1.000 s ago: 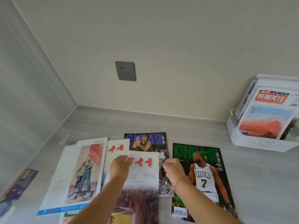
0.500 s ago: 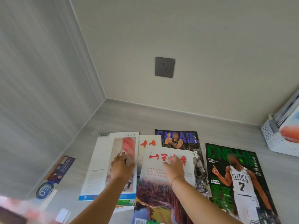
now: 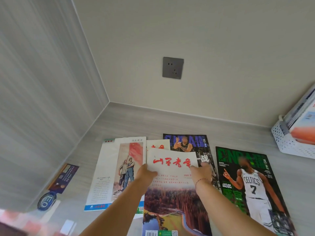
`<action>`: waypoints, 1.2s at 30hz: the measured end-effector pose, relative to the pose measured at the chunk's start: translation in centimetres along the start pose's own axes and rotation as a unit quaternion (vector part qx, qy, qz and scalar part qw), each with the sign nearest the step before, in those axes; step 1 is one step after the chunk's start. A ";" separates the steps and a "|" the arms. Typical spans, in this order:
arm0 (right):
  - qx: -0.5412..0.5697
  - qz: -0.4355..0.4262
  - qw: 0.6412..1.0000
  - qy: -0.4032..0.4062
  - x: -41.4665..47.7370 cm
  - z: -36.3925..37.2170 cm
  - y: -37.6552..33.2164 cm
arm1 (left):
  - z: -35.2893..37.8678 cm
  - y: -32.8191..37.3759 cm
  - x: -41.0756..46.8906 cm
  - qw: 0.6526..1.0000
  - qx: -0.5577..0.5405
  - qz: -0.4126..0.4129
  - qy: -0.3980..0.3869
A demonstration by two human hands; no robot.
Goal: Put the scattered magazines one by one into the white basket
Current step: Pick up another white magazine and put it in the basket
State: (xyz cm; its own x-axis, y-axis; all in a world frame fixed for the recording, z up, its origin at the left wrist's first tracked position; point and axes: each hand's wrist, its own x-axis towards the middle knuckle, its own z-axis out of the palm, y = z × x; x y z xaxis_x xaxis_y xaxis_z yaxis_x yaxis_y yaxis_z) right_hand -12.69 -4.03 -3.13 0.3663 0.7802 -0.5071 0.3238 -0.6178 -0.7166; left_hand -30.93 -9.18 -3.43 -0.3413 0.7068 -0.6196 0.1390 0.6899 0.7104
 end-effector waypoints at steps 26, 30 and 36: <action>0.116 -0.176 0.977 0.012 13.2 -26.5 -2.9 | 17.4 18.9 -3.2 0.974 -0.023 0.214 -0.078; 0.072 -0.194 0.976 0.074 16.6 -33.8 -2.5 | 24.5 23.0 -4.0 0.964 -0.023 0.250 -0.084; 0.130 -0.202 0.963 0.125 22.4 -44.0 -4.1 | 34.8 30.6 -4.9 0.960 -0.075 0.264 -0.060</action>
State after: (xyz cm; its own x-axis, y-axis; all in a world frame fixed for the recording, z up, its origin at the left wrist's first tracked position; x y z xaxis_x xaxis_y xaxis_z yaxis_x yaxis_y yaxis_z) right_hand 32.56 11.64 9.54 0.4660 0.8831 -0.0548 0.2660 -0.1989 -0.9432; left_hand 7.32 13.89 9.80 -0.1500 0.9708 -0.1873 0.1256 0.2066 0.9703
